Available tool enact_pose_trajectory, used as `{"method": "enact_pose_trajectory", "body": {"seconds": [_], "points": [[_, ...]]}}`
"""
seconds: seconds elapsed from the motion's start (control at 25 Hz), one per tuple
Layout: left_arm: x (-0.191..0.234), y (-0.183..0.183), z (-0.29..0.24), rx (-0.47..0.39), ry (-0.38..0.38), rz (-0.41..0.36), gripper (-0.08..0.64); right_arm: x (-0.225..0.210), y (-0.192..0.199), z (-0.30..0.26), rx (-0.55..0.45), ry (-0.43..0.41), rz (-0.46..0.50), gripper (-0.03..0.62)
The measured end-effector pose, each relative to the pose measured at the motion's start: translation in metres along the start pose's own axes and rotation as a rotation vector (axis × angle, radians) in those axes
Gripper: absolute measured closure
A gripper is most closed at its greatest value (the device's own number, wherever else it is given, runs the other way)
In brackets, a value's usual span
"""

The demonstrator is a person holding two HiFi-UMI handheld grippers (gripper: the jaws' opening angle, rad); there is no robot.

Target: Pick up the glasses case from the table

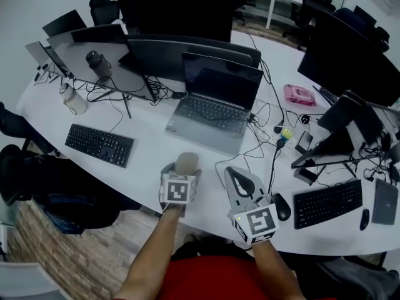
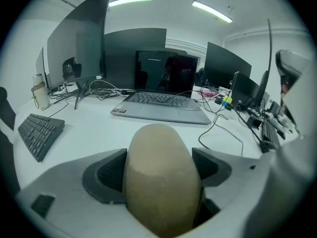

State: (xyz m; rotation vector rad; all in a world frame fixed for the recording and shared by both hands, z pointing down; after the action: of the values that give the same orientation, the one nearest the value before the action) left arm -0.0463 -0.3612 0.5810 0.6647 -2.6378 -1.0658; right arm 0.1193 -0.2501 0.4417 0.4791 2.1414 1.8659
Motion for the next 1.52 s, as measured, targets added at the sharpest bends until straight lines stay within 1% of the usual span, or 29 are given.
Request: {"method": "enact_pose_trajectory", "body": {"seconds": [0.08, 0.2, 0.36, 0.52, 0.68, 0.8, 0.92, 1.08, 1.24, 1.52], "points": [[0.000, -0.001, 0.007, -0.026, 0.009, 0.003, 0.170, 0.000, 0.000, 0.001, -0.003, 0.002, -0.008, 0.588], [-0.002, -0.015, 0.029, -0.114, 0.047, 0.020, 0.170, -0.002, -0.003, 0.002, -0.014, 0.006, -0.021, 0.588], [-0.008, -0.043, 0.075, -0.278, 0.101, 0.012, 0.169, 0.000, -0.009, 0.004, -0.037, 0.007, -0.035, 0.588], [-0.018, -0.065, 0.124, -0.441, 0.133, -0.011, 0.170, 0.007, -0.021, 0.008, -0.080, -0.002, -0.061, 0.588], [-0.018, -0.076, 0.172, -0.604, 0.134, -0.052, 0.169, 0.017, -0.042, 0.019, -0.146, -0.035, -0.084, 0.588], [-0.018, -0.077, 0.207, -0.683, 0.156, -0.046, 0.169, 0.026, -0.058, 0.030, -0.189, -0.047, -0.073, 0.588], [-0.014, -0.074, 0.227, -0.710, 0.171, -0.034, 0.170, 0.032, -0.065, 0.038, -0.206, -0.034, -0.037, 0.588], [-0.009, -0.068, 0.237, -0.726, 0.166, -0.019, 0.170, 0.036, -0.068, 0.045, -0.204, -0.008, 0.018, 0.588], [-0.009, -0.069, 0.243, -0.746, 0.171, -0.019, 0.170, 0.037, -0.070, 0.049, -0.203, 0.012, 0.037, 0.589], [-0.009, -0.069, 0.241, -0.749, 0.182, -0.017, 0.170, 0.034, -0.070, 0.054, -0.202, 0.056, 0.057, 0.588]]}}
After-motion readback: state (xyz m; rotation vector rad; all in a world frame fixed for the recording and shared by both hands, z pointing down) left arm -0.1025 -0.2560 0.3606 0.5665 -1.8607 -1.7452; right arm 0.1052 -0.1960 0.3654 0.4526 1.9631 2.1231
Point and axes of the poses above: the fingertips, and each gripper's own axes: z backward along the fingers, x to its left, y out of its underside, the point moved 8 cm from there along z, backward along the fingers, and after that the axes turned 2 degrees about -y, right-handed, at the moved point
